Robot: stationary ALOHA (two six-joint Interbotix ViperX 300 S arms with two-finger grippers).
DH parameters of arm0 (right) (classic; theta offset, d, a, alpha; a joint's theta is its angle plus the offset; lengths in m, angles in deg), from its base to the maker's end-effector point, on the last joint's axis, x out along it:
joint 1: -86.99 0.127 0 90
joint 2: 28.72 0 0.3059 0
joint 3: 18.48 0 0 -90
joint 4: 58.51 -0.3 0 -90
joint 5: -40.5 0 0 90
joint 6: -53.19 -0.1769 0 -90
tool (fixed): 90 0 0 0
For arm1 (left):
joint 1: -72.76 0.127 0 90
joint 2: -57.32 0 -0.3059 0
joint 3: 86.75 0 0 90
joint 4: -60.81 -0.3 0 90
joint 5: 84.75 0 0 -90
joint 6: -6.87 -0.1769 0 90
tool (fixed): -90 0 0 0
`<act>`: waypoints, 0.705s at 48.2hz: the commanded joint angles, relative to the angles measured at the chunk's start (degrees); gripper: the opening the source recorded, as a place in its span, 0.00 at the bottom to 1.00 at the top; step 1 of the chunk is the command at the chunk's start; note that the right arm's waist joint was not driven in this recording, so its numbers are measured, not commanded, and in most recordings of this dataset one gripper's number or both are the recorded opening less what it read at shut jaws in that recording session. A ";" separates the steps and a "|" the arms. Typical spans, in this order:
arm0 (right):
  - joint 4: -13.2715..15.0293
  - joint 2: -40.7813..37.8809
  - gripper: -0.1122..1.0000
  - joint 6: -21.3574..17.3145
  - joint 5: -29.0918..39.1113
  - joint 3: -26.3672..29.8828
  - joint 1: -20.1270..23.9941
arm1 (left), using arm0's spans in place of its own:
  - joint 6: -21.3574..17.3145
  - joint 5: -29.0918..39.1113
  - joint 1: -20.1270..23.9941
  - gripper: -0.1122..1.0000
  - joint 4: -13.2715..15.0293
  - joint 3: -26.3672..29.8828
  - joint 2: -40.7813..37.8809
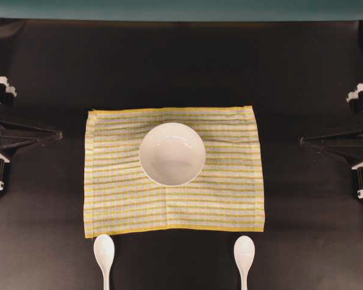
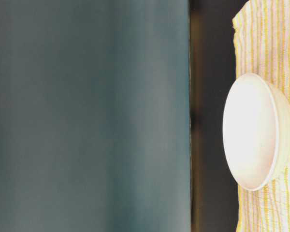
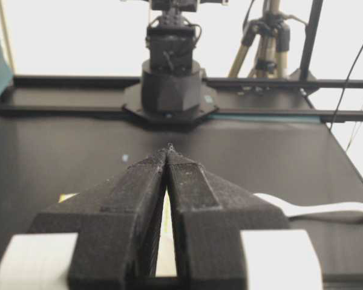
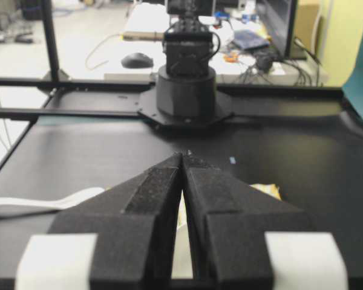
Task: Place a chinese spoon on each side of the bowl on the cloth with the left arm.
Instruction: 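Move the left gripper over the cloth toward the right white spoon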
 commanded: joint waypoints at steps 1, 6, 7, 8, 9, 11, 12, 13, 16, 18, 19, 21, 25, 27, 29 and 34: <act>-0.09 -0.35 0.13 -0.35 -0.26 0.44 0.00 | 3.69 -0.44 -3.87 0.15 -2.02 2.37 -3.34; -0.09 -0.18 0.17 -0.35 0.70 0.26 0.00 | 11.25 -0.35 -5.36 0.10 -2.11 4.66 -8.26; -0.09 -0.26 0.14 -0.35 1.05 0.26 0.00 | 12.74 -0.35 -5.63 0.10 -2.11 5.01 -9.32; -0.09 -0.26 0.12 -0.35 1.41 0.26 0.00 | 14.24 -0.44 -5.89 0.10 -2.11 5.36 -10.28; -0.09 -0.26 0.11 -0.35 1.76 0.26 0.00 | 15.56 -0.44 -6.15 0.10 -2.11 5.71 -11.34; -0.09 -0.26 0.10 -0.35 2.55 0.26 0.00 | 18.37 -0.35 -6.50 0.10 -2.11 6.42 -13.62; -0.09 -0.26 0.10 -0.35 2.90 0.18 0.00 | 19.60 -0.35 -6.50 0.10 -2.20 6.68 -14.59; -0.09 -0.26 0.10 -0.35 3.34 0.26 0.00 | 20.92 -0.44 -6.59 0.10 -2.11 7.03 -15.73; -0.09 -0.26 0.10 -0.35 4.66 0.18 0.00 | 24.79 -0.44 -6.94 0.10 -2.11 8.35 -19.25; -0.09 -0.26 0.10 -0.35 5.10 0.18 0.00 | 27.07 -0.44 -7.29 0.10 -2.20 9.49 -21.45; -0.09 -0.35 0.10 -0.35 5.27 0.18 0.00 | 28.21 -0.44 -7.47 0.10 -2.20 10.11 -22.59; -0.09 -0.26 0.10 -0.35 5.45 0.18 0.00 | 30.06 -0.44 -7.82 0.10 -2.20 11.60 -24.87; -0.09 -0.26 0.10 -0.35 5.45 0.18 0.00 | 32.70 -0.35 -8.70 0.10 -2.20 15.03 -30.06; -0.09 -0.18 0.10 -0.35 5.54 0.18 0.00 | 33.31 -0.26 -9.23 0.10 -2.20 16.87 -32.78; -0.09 -0.18 0.10 -0.26 5.45 0.18 0.00 | 33.57 0.00 -9.49 0.10 -2.20 19.60 -36.21; -0.09 -0.18 0.11 0.09 5.27 0.18 0.00 | 33.84 0.79 -9.76 0.12 -2.11 24.79 -43.15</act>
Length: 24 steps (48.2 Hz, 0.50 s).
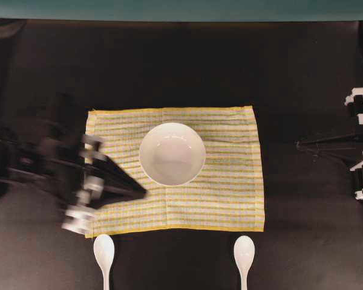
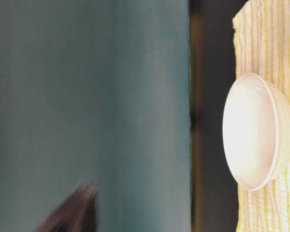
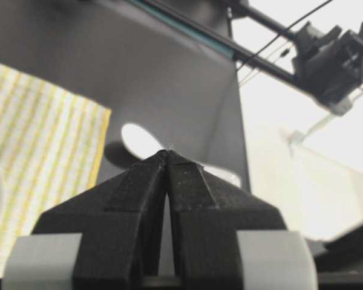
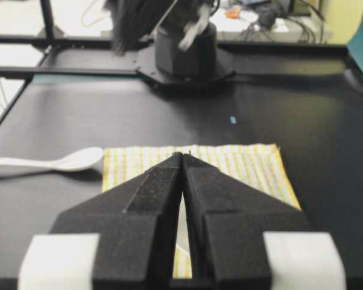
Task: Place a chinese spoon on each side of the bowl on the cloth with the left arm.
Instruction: 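Move the left gripper over the cloth toward the right white spoon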
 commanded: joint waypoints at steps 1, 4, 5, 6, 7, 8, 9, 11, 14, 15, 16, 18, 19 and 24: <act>-0.09 -0.18 0.10 0.09 -0.62 0.35 0.00 | 0.09 0.35 -0.44 0.13 -0.26 5.80 -6.15; -0.09 -0.18 0.10 0.26 -0.62 0.35 0.00 | 0.00 1.23 -0.44 0.16 -0.26 9.14 -9.84; -0.09 -0.18 0.10 0.26 -0.62 0.35 0.00 | 0.00 1.76 -0.44 0.17 -0.26 10.37 -10.90; -0.09 -0.18 0.10 0.26 -0.53 0.35 0.00 | -0.18 2.46 -0.44 0.19 -0.26 11.51 -12.04; -0.09 -0.18 0.10 0.35 -0.53 0.35 0.09 | -0.26 3.16 -0.44 0.21 -0.26 12.66 -13.10; -0.09 -0.18 0.10 0.35 -0.53 0.35 0.00 | -0.44 3.87 -0.44 0.23 -0.26 13.80 -14.06; -0.09 -0.18 0.10 0.44 -0.44 0.35 0.00 | -0.44 4.83 -0.44 0.25 -0.26 14.94 -15.12; -0.09 -0.18 0.10 0.44 -0.53 0.35 0.00 | -0.53 6.59 -0.44 0.30 -0.26 17.31 -16.79; -0.09 -0.18 0.10 0.44 -0.53 0.35 0.00 | -0.88 9.32 -0.44 0.40 -0.35 20.83 -19.34; -0.09 -0.18 0.10 0.44 -0.53 0.26 0.00 | -0.97 9.84 -0.62 0.46 -0.44 21.80 -20.04; -0.09 -0.18 0.10 0.35 -0.44 0.26 0.00 | -1.05 10.37 -0.70 0.51 -0.44 22.50 -20.74; -0.09 -0.09 0.10 0.09 -0.35 0.26 0.00 | -1.41 11.07 -0.79 0.59 -0.44 23.91 -21.97; -0.09 -0.09 0.10 0.00 -0.26 0.26 0.00 | -1.67 11.25 -0.88 0.63 -0.44 24.52 -22.59; -0.09 -0.09 0.10 -0.26 -0.18 0.35 0.00 | -1.85 11.16 -0.88 0.81 -0.44 27.16 -26.19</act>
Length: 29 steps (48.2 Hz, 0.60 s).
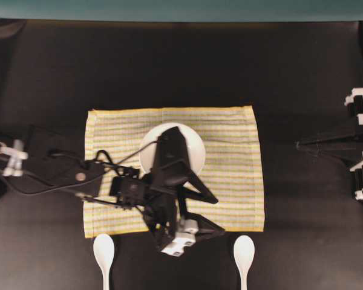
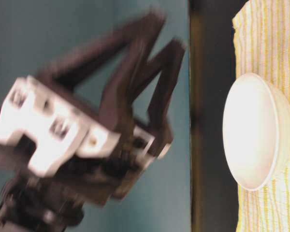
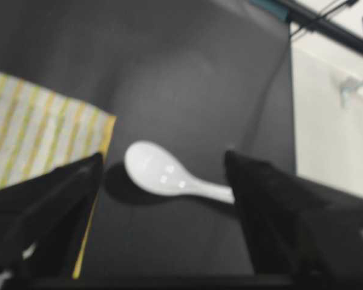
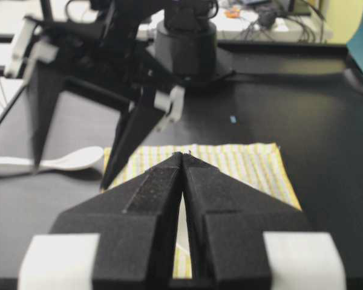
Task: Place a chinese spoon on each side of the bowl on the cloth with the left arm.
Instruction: 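Move the left gripper over the cloth toward the right white spoon, then lower the left gripper and grasp the right white spoon's handle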
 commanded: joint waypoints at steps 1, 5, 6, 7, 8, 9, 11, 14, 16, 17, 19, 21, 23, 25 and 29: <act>-0.09 -0.26 0.10 -0.18 -0.26 0.35 0.00 | -0.09 -0.09 -0.18 0.83 -0.26 3.43 -3.16; -0.09 -0.26 0.10 0.09 -0.62 0.35 0.00 | 0.18 -0.09 -0.18 0.86 -0.26 5.89 -7.65; -0.09 -0.26 0.10 0.18 -0.70 0.44 0.00 | 0.18 -0.09 -0.18 0.86 -0.26 6.50 -8.53; -0.09 -0.18 0.10 0.26 -0.70 0.35 0.00 | 0.18 0.00 -0.18 0.86 -0.26 7.12 -9.49; -0.09 -0.18 0.10 0.35 -0.70 0.35 0.00 | 0.09 0.09 -0.18 0.85 -0.26 7.73 -10.28; -0.09 -0.26 0.10 0.44 -0.70 0.44 0.00 | 0.09 0.09 -0.09 0.85 -0.26 8.26 -11.07; -0.09 -0.18 0.10 0.44 -0.53 0.35 0.00 | -0.09 0.09 0.00 0.84 -0.26 9.23 -12.48; -0.09 -0.18 0.10 0.26 -0.35 0.35 0.00 | -0.35 -0.26 0.00 0.84 -0.26 10.46 -14.33; -0.09 -0.18 0.10 0.00 -0.26 0.35 0.00 | -0.62 -0.53 0.09 0.84 -0.26 10.99 -15.38; -0.09 -0.26 0.10 -0.09 -0.26 0.35 0.00 | -0.70 -0.88 0.09 0.84 -0.26 11.25 -15.82; -0.09 -0.18 0.10 -0.18 -0.26 0.26 0.00 | -0.70 -1.58 0.09 0.84 -0.26 11.43 -16.70; -0.09 -0.18 0.10 -0.18 -0.26 0.26 0.00 | -0.70 -2.46 0.00 0.84 -0.26 11.51 -17.67; -0.09 -0.26 0.10 -0.18 -0.26 0.18 0.00 | -0.79 -3.43 0.09 0.84 -0.26 11.60 -18.46; -0.09 -0.18 0.10 -0.09 -0.26 0.18 0.00 | -0.88 -4.13 0.09 0.84 -0.26 11.78 -19.25; -0.09 -0.18 0.10 -0.09 -0.26 0.09 0.00 | -1.23 -4.92 0.09 0.84 -0.26 12.04 -20.57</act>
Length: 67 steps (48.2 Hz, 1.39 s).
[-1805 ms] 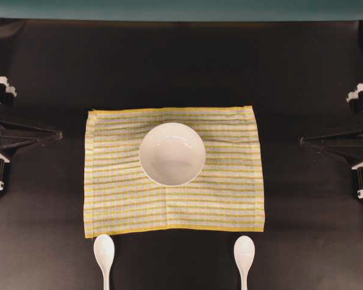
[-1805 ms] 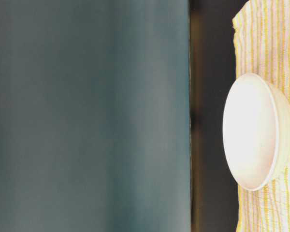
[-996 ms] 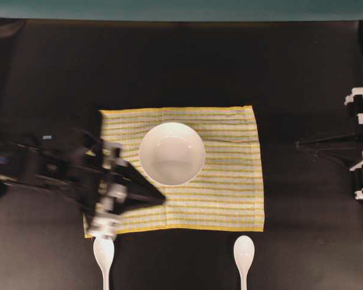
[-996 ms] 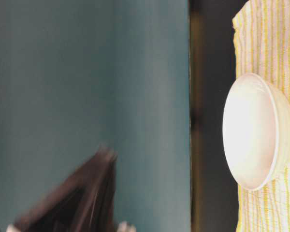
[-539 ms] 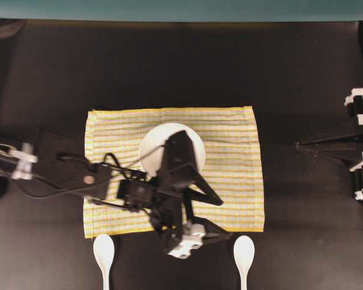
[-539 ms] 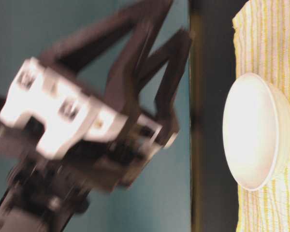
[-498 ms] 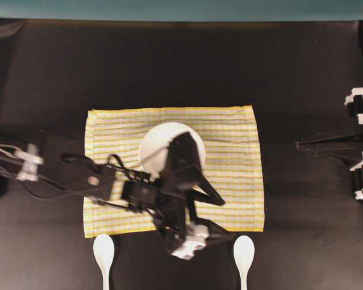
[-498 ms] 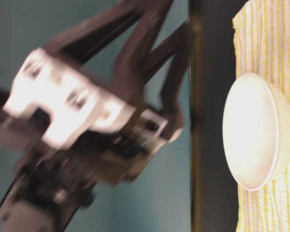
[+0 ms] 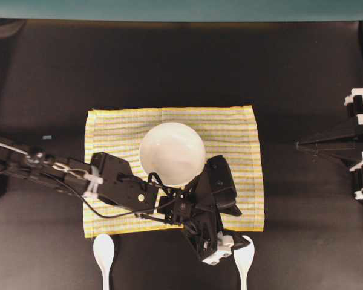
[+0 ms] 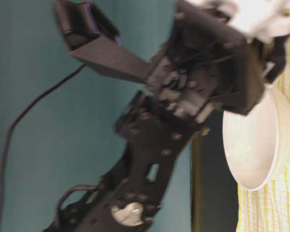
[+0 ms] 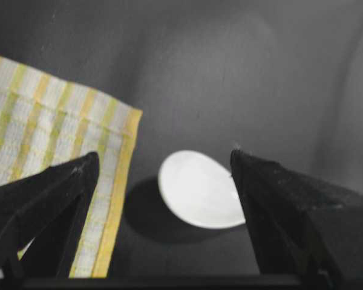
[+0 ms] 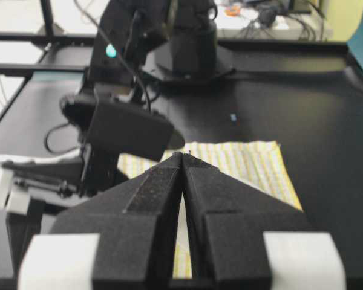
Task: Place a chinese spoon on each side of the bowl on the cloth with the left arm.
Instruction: 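Lower the left gripper and grasp the right white spoon's handle, then lift the spoon and place it on the cloth right of the bowl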
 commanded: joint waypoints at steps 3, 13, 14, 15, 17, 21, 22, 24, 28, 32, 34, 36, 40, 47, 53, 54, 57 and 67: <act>-0.09 -0.35 0.10 0.09 -0.26 0.35 0.00 | -0.88 -1.23 0.09 0.84 -0.18 1.32 -1.41; -0.09 -0.35 0.10 0.53 -0.26 0.18 0.00 | -0.97 -0.88 -0.26 0.84 -0.18 2.37 -3.25; -0.09 -0.26 0.10 0.53 -0.18 0.09 0.00 | -0.97 -0.79 -0.26 0.84 -0.18 2.55 -3.43; -0.09 -0.26 0.10 0.53 -0.18 -0.09 0.00 | -0.97 -0.62 -0.35 0.84 -0.18 2.72 -3.60; -0.09 -0.26 0.10 0.53 -0.18 -0.26 0.00 | -0.97 -0.44 -0.62 0.84 -0.18 3.16 -3.78; -0.09 -0.26 0.10 0.53 -0.18 -0.70 0.00 | -0.97 0.00 -1.14 0.84 -0.18 3.96 -4.04; -0.09 -0.26 0.10 0.53 -0.18 -0.79 0.00 | -0.97 0.26 -1.23 0.84 -0.18 4.13 -4.13; -0.09 -0.26 0.10 0.53 -0.18 -0.88 0.00 | -1.05 0.70 -1.58 0.84 -0.18 4.57 -4.22; -0.09 -0.26 0.10 0.53 -0.26 -0.88 0.00 | -1.05 2.29 -1.93 0.84 -0.18 4.75 -4.39; -0.09 -0.35 0.10 0.53 -0.18 -0.88 0.00 | -1.05 2.81 -2.11 0.84 -0.18 4.31 -4.39; -0.09 -0.26 0.10 0.53 -0.18 -0.79 0.00 | -1.05 2.99 -2.11 0.83 -0.18 4.22 -4.39; -0.09 -0.26 0.10 0.53 -0.18 -0.88 0.00 | -1.05 3.08 -2.02 0.82 -0.18 4.13 -4.39; -0.09 -0.26 0.10 0.53 -0.18 -0.79 0.00 | -1.14 2.99 -1.93 0.80 -0.18 4.13 -4.39; -0.09 -0.26 0.10 0.53 -0.18 -0.88 0.00 | -1.49 2.72 -2.02 0.67 -0.18 4.83 -4.57; -0.09 -0.26 0.10 0.53 -0.26 -0.79 0.00 | -1.93 2.72 -2.20 0.50 -0.18 5.10 -4.66; -0.09 -0.26 0.10 0.53 -0.26 -0.88 0.00 | -2.02 2.90 -2.20 0.46 -0.09 5.10 -4.66; -0.09 -0.26 0.10 0.53 -0.18 -0.88 0.00 | -2.02 3.08 -2.20 0.32 -0.18 5.10 -4.66; -0.09 -0.26 0.10 0.53 -0.26 -0.97 0.00 | -2.37 6.59 -1.85 0.15 -0.18 6.94 -1.58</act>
